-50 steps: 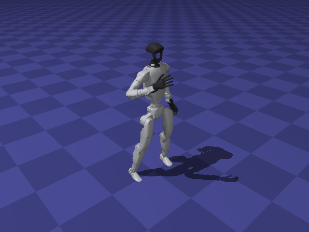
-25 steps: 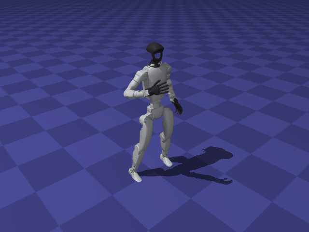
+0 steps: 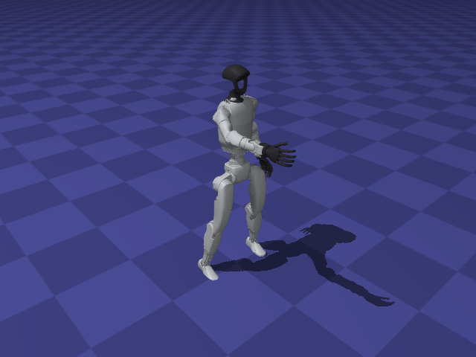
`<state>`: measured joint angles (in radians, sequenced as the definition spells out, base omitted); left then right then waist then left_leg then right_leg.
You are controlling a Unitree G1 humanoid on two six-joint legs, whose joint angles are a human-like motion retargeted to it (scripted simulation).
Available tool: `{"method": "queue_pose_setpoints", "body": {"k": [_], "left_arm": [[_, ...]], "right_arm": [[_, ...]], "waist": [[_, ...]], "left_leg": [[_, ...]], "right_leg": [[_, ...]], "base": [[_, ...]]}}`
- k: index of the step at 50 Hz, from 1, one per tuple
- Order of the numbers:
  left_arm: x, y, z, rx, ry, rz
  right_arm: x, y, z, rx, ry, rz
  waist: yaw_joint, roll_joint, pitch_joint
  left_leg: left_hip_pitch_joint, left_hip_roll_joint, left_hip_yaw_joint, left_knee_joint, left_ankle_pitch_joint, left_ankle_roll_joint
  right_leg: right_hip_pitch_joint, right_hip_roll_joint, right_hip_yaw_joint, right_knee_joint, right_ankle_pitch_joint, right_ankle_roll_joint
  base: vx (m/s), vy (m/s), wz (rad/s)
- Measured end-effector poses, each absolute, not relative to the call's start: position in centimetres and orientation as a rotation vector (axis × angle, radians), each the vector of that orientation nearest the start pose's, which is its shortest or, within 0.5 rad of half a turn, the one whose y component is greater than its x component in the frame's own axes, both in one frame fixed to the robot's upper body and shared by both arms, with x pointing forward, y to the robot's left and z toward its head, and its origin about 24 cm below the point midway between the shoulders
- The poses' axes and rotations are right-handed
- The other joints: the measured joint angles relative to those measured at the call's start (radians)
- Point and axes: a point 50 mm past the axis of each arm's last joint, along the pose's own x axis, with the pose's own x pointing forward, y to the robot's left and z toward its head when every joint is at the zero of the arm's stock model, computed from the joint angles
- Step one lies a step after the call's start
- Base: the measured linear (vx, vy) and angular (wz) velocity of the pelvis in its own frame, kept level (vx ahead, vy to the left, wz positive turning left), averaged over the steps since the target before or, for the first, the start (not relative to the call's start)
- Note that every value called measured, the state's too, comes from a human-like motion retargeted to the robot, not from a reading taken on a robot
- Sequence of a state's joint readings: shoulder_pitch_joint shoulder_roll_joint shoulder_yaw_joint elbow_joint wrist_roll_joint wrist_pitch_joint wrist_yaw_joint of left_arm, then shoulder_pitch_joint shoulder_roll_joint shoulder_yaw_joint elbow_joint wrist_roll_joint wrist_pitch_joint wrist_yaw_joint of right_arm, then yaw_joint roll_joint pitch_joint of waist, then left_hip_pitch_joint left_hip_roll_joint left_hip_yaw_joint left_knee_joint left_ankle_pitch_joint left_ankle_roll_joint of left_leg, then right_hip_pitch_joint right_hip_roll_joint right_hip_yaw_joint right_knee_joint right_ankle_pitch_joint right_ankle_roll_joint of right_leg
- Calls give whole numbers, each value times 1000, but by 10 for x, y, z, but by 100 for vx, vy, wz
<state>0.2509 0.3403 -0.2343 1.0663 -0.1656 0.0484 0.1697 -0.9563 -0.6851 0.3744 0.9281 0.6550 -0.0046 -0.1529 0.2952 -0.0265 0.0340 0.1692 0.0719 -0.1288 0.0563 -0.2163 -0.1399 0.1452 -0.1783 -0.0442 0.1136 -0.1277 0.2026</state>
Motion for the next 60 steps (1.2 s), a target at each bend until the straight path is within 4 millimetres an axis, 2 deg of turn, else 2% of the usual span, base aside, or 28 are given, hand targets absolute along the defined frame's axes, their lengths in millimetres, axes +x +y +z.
{"method": "queue_pose_setpoints", "body": {"k": [8,18,28,32,35,37,39,43,47,50,55,60], "left_arm": [[6,275,-155,367,1385,259],[-13,270,-157,354,1434,243],[-15,259,-160,351,1446,187],[-8,259,-160,375,1421,195],[-3,261,-159,390,1394,227],[1,263,-158,391,1376,259],[5,265,-156,385,1360,293],[6,266,-155,360,1346,346],[1,264,-155,360,1352,355],[-5,261,-155,384,1363,326],[-14,258,-155,427,1389,269],[-17,262,-155,449,1401,274]], "right_arm": [[389,-309,182,-248,83,-445],[385,-323,178,-329,158,-523],[390,-310,167,-358,199,-460],[392,-297,167,-369,111,-419],[387,-280,168,-375,-23,-368],[377,-264,171,-384,-141,-313],[359,-248,175,-395,-264,-245],[307,-223,182,-424,-468,-110],[255,-212,180,-442,-562,-48],[225,-210,175,-439,-565,-30],[200,-208,166,-436,-514,20],[196,-204,161,-415,-474,61]], "waist": [[58,-19,-6],[99,-31,2],[110,-28,25],[101,-25,31],[86,-25,36],[72,-24,40],[55,-23,46],[6,-20,57],[-57,-14,63],[-106,-9,64],[-180,-1,56],[-244,7,38]], "left_leg": [[-24,-16,-53,6,8,4],[-45,-23,-76,16,12,8],[-46,-12,-60,14,15,4],[-47,-9,-52,15,17,5],[-47,-9,-49,15,18,9],[-48,-11,-49,16,20,13],[-48,-13,-49,18,20,18],[-48,-17,-47,23,21,30],[-43,-18,-34,25,19,40],[-35,-14,-13,24,15,44],[-18,1,41,18,6,44],[-5,17,100,12,1,39]], "right_leg": [[11,-16,-52,-2,-3,4],[5,-24,-83,8,-5,1],[-7,-11,-55,4,4,3],[-13,-8,-46,4,7,3],[-15,-7,-42,3,8,5],[-15,-8,-41,3,8,6],[-14,-10,-40,2,7,7],[-14,-13,-36,1,4,10],[-16,-13,-22,-1,3,13],[-21,-9,-1,-2,3,15],[-39,7,53,-1,7,12],[-65,27,110,1,14,7]], "base": [[-1,0,33],[-1,0,7],[0,0,0],[0,0,0],[0,0,0],[0,0,0],[0,0,0],[0,0,0],[1,0,-12],[2,0,-37],[2,-1,-55],[0,-2,-58]]}}
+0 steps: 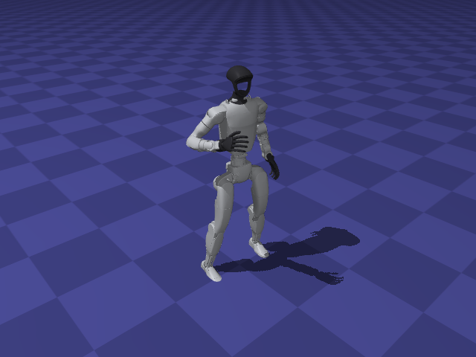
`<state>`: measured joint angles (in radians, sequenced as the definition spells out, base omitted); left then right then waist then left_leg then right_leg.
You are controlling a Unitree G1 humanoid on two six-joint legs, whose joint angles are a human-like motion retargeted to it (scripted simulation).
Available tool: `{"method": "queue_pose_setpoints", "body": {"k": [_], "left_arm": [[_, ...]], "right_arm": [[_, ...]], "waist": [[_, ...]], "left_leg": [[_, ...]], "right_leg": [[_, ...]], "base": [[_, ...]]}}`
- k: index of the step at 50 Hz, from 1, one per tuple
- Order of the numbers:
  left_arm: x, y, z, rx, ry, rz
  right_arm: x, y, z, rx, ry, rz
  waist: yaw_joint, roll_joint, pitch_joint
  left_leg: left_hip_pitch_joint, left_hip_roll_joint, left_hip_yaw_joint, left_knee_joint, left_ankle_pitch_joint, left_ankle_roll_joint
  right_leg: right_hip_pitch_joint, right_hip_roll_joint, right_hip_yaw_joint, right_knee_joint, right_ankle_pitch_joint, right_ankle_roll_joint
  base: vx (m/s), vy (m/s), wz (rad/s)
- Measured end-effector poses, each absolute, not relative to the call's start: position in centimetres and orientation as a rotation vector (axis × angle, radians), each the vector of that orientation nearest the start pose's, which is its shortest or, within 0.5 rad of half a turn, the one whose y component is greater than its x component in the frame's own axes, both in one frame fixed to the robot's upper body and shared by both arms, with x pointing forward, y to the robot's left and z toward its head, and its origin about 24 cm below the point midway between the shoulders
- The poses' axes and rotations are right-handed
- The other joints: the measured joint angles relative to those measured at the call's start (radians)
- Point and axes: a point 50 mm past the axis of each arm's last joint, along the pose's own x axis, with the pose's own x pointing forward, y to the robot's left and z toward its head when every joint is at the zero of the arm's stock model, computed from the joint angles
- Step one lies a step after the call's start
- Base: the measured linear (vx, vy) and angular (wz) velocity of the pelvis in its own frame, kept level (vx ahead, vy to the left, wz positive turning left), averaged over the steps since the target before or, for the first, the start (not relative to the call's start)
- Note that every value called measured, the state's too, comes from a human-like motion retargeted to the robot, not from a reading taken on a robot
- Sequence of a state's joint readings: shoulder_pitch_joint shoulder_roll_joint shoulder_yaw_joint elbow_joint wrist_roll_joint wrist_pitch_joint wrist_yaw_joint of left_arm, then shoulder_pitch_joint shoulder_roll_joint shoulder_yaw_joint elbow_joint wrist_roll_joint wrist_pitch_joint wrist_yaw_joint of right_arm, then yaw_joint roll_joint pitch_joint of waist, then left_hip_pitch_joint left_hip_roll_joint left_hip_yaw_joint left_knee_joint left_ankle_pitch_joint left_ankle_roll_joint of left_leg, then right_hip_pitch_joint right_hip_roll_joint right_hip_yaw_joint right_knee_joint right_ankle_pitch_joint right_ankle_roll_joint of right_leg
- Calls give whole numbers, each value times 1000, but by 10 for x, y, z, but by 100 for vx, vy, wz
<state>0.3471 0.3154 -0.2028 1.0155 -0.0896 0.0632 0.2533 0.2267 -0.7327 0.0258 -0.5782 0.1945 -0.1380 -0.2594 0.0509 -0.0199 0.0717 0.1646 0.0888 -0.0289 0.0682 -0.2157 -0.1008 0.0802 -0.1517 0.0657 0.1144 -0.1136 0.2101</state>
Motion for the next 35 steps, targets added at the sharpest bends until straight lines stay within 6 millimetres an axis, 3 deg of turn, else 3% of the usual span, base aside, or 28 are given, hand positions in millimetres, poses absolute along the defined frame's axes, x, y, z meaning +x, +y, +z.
{"method": "queue_pose_setpoints", "body": {"k": [18,28,35], "left_arm": [[47,282,-145,437,1217,386],[25,268,-152,431,1280,337],[3,258,-157,430,1351,295]], "right_arm": [[202,-194,148,-313,-398,139],[213,-195,141,-236,-378,108],[236,-189,134,-117,-351,75]], "waist": [[-58,9,-24],[-7,0,-17],[58,-9,-8]], "left_leg": [[-4,10,53,-6,3,-2],[-14,-1,14,-1,5,-3],[-23,-7,-27,5,6,-6]], "right_leg": [[-37,16,53,-3,19,-2],[-23,1,17,-1,13,-2],[-4,-8,-24,-2,8,-3]], "base": [[-1,0,-14],[0,0,13],[0,0,30]]}}
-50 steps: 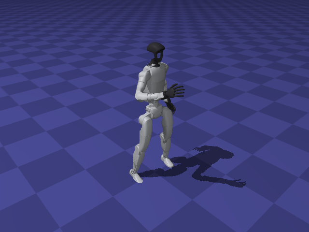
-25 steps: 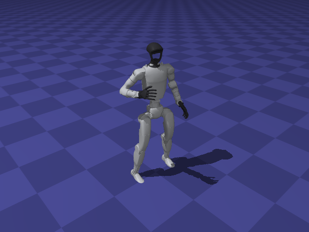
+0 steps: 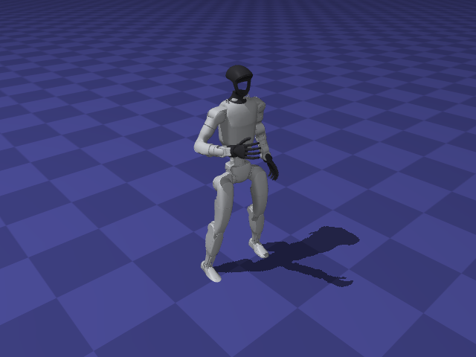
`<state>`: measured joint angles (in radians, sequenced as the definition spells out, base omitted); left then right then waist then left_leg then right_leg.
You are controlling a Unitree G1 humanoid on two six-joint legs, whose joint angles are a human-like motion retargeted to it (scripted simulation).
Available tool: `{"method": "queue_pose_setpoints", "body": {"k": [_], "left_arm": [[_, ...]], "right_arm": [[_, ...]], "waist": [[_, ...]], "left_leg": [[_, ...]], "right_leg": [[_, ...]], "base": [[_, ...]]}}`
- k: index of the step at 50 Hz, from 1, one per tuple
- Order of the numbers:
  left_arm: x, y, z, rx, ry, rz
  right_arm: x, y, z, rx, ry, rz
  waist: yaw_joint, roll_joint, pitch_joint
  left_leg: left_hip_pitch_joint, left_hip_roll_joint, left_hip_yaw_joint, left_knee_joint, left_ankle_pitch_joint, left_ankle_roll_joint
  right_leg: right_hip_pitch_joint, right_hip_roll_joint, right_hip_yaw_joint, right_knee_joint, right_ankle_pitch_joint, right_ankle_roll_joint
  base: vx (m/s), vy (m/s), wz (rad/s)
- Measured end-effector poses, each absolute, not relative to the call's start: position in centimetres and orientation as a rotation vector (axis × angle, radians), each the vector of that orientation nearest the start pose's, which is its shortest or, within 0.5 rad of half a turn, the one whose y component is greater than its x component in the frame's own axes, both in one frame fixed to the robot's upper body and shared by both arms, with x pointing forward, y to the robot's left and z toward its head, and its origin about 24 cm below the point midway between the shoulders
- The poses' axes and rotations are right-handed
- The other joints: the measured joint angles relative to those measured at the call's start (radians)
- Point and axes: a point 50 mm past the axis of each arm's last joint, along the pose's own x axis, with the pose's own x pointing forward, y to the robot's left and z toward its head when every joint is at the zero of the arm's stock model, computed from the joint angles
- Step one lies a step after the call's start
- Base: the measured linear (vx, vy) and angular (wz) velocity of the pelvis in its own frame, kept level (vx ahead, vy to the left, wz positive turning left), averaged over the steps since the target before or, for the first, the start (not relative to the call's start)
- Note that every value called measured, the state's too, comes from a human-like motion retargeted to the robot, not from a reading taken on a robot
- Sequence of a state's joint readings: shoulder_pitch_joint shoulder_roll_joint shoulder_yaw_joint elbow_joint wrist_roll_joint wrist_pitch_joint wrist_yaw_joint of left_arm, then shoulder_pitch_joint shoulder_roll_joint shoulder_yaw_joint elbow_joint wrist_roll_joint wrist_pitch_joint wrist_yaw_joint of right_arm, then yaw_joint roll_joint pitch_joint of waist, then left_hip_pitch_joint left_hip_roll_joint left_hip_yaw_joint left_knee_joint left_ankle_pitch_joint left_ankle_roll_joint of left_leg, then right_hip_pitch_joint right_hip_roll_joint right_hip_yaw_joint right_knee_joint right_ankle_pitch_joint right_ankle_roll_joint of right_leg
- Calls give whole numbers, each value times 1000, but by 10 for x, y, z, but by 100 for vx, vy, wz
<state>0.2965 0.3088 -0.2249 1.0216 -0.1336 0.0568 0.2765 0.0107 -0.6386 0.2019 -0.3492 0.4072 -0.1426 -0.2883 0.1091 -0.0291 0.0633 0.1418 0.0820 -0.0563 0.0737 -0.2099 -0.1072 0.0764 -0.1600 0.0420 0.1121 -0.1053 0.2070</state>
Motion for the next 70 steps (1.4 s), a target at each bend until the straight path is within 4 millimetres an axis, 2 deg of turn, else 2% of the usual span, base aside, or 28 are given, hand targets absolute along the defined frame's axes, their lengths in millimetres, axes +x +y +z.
{"method": "queue_pose_setpoints", "body": {"k": [5,10,12,15,20,27,33,40,45,49,51,53,54,55,58,59,60,61,62,63,65,70], "left_arm": [[-4,256,-158,408,1373,292],[-3,257,-158,384,1376,299],[-1,258,-158,379,1372,300],[3,258,-158,378,1366,296],[13,261,-158,377,1345,303],[21,266,-156,381,1322,322],[18,267,-156,393,1332,312],[7,266,-157,395,1362,297],[-3,261,-158,388,1380,299],[-10,258,-158,385,1389,314],[-12,257,-158,383,1392,323],[-14,255,-159,369,1394,319],[-14,254,-159,369,1391,316],[-14,254,-159,374,1388,315],[-13,255,-157,378,1373,365],[-13,254,-158,369,1376,348],[-14,253,-158,353,1385,315],[-12,255,-158,365,1378,350],[-12,256,-157,371,1372,371],[-12,257,-157,369,1369,364],[-11,258,-156,379,1365,382],[-11,265,-154,394,1360,393]], "right_arm": [[266,-185,140,-139,-375,44],[307,-189,149,-150,-348,-8],[325,-194,149,-75,-303,-37],[350,-207,147,132,-216,-102],[377,-242,143,521,-111,-318],[385,-293,161,688,-99,-660],[382,-314,175,762,-114,-790],[383,-314,178,791,-149,-756],[383,-290,173,747,-231,-595],[367,-257,164,704,-312,-407],[352,-239,158,690,-341,-301],[332,-221,153,733,-375,-122],[321,-214,151,456,-375,-90],[311,-208,145,25,-385,-107],[269,-199,135,365,-393,-39],[258,-195,132,329,-382,43],[246,-190,127,211,-359,173],[234,-195,120,475,-332,90],[223,-200,114,622,-307,31],[214,-203,111,546,-300,47],[196,-204,105,649,-273,11],[174,-211,99,649,-238,-14]], "waist": [[59,-6,8],[119,-11,12],[142,-11,13],[176,-13,11],[228,-21,4],[288,-37,-3],[325,-48,-5],[345,-52,-5],[331,-46,-5],[299,-38,-5],[277,-31,-2],[250,-24,0],[237,-19,3],[224,-15,6],[169,-4,10],[151,0,13],[132,5,15],[111,9,17],[91,12,20],[70,16,21],[32,24,23],[-49,41,24]], "left_leg": [[-4,-3,-31,3,2,-4],[-8,-5,-61,6,5,-12],[-8,-5,-74,6,6,-16],[-12,-7,-93,7,7,-22],[-23,-11,-128,10,9,-31],[-44,-22,-176,16,14,-33],[-59,-28,-200,21,16,-33],[-66,-28,-198,23,15,-34],[-61,-26,-183,24,11,-30],[-56,-26,-167,26,7,-24],[-49,-25,-159,25,5,-21],[-44,-26,-151,26,3,-16],[-40,-27,-145,26,4,-10],[-35,-27,-138,25,4,-3],[-30,-27,-123,28,-2,1],[-25,-27,-119,24,0,2],[-22,-28,-113,25,0,7],[-18,-26,-108,23,-3,3],[-15,-25,-102,22,-4,0],[-13,-24,-95,22,-4,3],[-6,-21,-76,17,-6,1],[10,-7,-18,7,-11,-2]], "right_leg": [[16,-5,-31,-1,-3,-1],[32,-8,-61,0,-6,-3],[41,-9,-75,-2,-6,-4],[51,-11,-95,-4,-6,-4],[65,-15,-132,-8,-7,-3],[78,-23,-181,-11,-11,0],[80,-28,-206,-11,-15,2],[72,-28,-204,-8,-17,3],[67,-27,-188,-6,-18,2],[61,-27,-171,-2,-21,0],[63,-27,-162,-4,-22,0],[63,-27,-153,-4,-24,-1],[63,-28,-148,-2,-26,-1],[61,-30,-141,1,-28,-1],[58,-30,-127,4,-30,-1],[61,-30,-122,-2,-29,1],[60,-30,-115,-1,-31,0],[61,-29,-110,-4,-28,2],[62,-28,-104,-6,-27,3],[61,-27,-98,-7,-28,3],[55,-24,-79,-8,-25,4],[31,-9,-22,-8,-20,1]], "base": [[-1,-1,31],[-1,-1,31],[-1,-2,35],[0,-2,34],[0,-2,37],[1,-1,35],[1,-1,16],[0,0,0],[1,0,-8],[2,2,-22],[3,2,-23],[3,2,-24],[2,3,-31],[2,3,-31],[3,2,-25],[3,2,-30],[3,2,-30],[2,1,-29],[2,1,-30],[2,1,-36],[2,1,-46],[1,-1,-58]]}}
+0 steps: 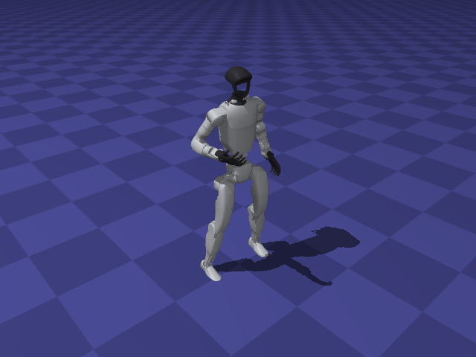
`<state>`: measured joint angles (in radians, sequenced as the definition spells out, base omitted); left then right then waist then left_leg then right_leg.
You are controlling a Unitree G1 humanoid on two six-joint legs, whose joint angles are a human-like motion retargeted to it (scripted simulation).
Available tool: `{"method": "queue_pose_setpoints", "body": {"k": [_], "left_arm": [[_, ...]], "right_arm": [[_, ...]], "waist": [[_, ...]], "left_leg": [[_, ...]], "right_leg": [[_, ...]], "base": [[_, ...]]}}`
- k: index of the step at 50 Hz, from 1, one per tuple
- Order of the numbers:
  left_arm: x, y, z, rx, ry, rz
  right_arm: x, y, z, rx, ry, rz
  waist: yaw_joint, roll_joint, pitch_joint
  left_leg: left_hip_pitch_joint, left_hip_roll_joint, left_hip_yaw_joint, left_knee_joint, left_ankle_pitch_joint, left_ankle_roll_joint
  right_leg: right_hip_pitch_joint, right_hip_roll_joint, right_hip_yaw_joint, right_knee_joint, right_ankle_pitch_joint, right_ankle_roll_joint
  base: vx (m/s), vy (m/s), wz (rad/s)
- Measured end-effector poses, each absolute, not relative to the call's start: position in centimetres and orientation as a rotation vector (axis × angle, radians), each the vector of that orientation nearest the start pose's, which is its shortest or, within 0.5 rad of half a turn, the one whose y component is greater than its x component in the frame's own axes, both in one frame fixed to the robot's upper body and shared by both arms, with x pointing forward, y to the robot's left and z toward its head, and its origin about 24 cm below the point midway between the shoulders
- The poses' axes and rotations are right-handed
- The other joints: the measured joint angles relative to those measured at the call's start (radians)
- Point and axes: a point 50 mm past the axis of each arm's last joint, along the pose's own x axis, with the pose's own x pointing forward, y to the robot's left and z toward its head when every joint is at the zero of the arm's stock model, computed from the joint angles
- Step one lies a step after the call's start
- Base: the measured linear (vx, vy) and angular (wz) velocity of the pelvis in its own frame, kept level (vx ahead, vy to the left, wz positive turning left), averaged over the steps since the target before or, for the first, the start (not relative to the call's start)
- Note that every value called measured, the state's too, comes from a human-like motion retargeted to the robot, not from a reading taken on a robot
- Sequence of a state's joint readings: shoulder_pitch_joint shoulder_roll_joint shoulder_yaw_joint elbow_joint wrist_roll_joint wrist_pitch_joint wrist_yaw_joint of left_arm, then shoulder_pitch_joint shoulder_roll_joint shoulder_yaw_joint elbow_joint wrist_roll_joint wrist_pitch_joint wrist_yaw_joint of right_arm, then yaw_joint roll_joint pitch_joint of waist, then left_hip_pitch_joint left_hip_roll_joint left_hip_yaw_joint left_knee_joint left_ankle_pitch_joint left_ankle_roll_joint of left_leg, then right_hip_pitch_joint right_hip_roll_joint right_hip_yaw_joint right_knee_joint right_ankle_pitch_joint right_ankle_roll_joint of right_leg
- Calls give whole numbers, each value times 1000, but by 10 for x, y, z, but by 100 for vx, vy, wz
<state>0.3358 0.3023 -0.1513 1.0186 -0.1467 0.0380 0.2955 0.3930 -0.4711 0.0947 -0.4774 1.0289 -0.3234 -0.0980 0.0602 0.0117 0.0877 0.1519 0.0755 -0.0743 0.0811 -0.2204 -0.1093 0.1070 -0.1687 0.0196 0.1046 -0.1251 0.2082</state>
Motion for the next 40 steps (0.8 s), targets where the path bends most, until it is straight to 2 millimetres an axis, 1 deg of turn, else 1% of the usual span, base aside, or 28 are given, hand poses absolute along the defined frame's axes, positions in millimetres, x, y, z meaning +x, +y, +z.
{"method": "queue_pose_setpoints", "body": {"k": [4,8,12,19,23,27,32,37,40], "left_arm": [[-9,270,-152,406,1352,402],[-3,275,-150,413,1335,412],[7,278,-149,418,1308,416],[27,278,-147,418,1248,401],[32,274,-148,410,1230,386],[30,268,-150,403,1234,367],[20,262,-152,401,1265,337],[7,258,-155,395,1308,314],[0,256,-156,388,1333,308]], "right_arm": [[175,-212,98,647,-232,-19],[183,-208,99,644,-230,-5],[191,-201,100,631,-224,25],[196,-195,103,575,-210,87],[197,-195,103,520,-197,117],[200,-195,102,460,-189,134],[211,-194,104,420,-203,138],[235,-191,113,394,-249,135],[255,-190,122,300,-285,117]], "waist": [[-36,11,-4],[-52,18,-10],[-55,20,-16],[-44,12,-23],[-27,4,-26],[-2,-6,-28],[40,-19,-30],[85,-33,-32],[111,-40,-33]], "left_leg": [[12,14,55,-10,-3,-6],[22,25,103,-19,-4,-12],[27,31,131,-24,-5,-15],[24,26,124,-24,-4,-12],[20,19,100,-22,-3,-8],[16,11,73,-20,-1,-6],[10,3,40,-19,1,-5],[4,-1,14,-17,3,-8],[0,-2,1,-16,5,-10]], "right_leg": [[-27,17,53,3,7,-4],[-51,34,100,5,16,-7],[-65,43,127,6,22,-8],[-62,38,120,4,24,-5],[-52,27,98,4,20,-2],[-40,16,71,5,15,0],[-27,5,40,7,10,2],[-17,0,14,8,8,2],[-13,-2,2,9,7,1]], "base": [[0,-1,-68],[-1,-1,-59],[-1,0,-34],[0,1,6],[0,2,29],[0,2,34],[0,1,32],[-1,0,27],[-1,-1,21]]}}
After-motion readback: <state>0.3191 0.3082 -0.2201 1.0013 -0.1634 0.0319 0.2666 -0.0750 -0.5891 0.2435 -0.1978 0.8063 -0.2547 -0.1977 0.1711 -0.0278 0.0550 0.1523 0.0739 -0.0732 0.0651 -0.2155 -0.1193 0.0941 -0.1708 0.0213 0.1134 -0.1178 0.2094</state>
